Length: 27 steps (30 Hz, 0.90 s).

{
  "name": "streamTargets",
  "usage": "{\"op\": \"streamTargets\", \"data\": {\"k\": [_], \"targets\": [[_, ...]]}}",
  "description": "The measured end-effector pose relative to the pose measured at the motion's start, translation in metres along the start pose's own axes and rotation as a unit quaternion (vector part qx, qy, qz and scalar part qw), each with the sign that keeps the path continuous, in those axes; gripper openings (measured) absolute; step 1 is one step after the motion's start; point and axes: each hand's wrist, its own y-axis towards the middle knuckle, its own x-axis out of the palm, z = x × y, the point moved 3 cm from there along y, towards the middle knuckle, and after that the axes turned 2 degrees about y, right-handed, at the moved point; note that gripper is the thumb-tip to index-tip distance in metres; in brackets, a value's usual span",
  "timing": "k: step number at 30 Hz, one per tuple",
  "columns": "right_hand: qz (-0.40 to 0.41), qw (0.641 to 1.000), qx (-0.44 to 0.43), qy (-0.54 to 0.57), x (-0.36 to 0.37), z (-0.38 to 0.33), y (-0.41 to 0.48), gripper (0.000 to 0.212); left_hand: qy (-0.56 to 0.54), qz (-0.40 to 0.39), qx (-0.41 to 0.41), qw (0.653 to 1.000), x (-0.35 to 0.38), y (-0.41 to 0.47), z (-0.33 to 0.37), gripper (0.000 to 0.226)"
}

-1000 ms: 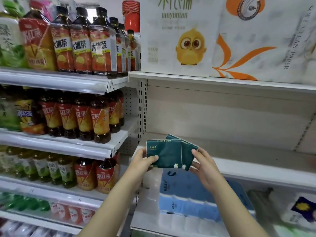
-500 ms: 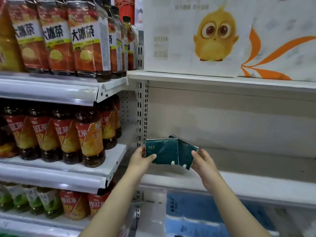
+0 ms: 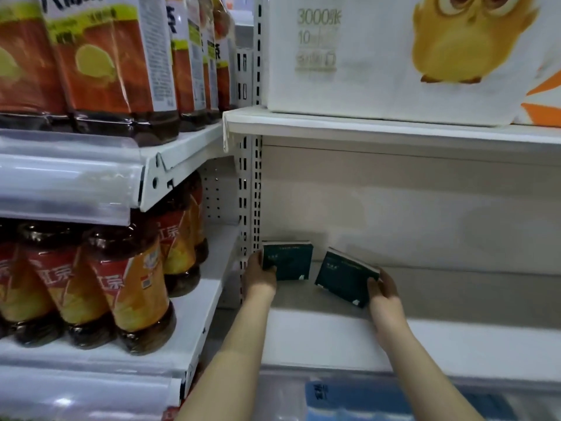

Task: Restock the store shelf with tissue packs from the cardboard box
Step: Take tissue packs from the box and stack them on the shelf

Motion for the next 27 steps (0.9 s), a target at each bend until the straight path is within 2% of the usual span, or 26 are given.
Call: {"op": "streamTargets", "data": {"k": [5, 14, 19, 27], "targets": [[-0.013, 1.000, 0.000, -0.017, 0.003, 0.002, -0.001, 0.040, 0.013, -0.018, 0.006, 1.000, -0.002, 0.013, 0.001, 0.042], [-0.045, 0.999, -0.007, -0.028, 0.001, 0.008, 0.000, 0.040, 0.022, -0.006, 0.038, 0.999, 0.006, 0.028, 0.002, 0.042], [-0.031, 0.999, 0.008, 0.007, 0.002, 0.012, 0.001, 0.038, 0.059, 0.002, 0.046, 0.997, 0.012, 0.037, 0.000, 0.036], [-0.019, 0.998, 0.027, 0.049, 0.003, 0.015, 0.004, 0.039, 0.128, 0.022, 0.049, 0.990, 0.016, 0.056, -0.004, 0.039]]}}
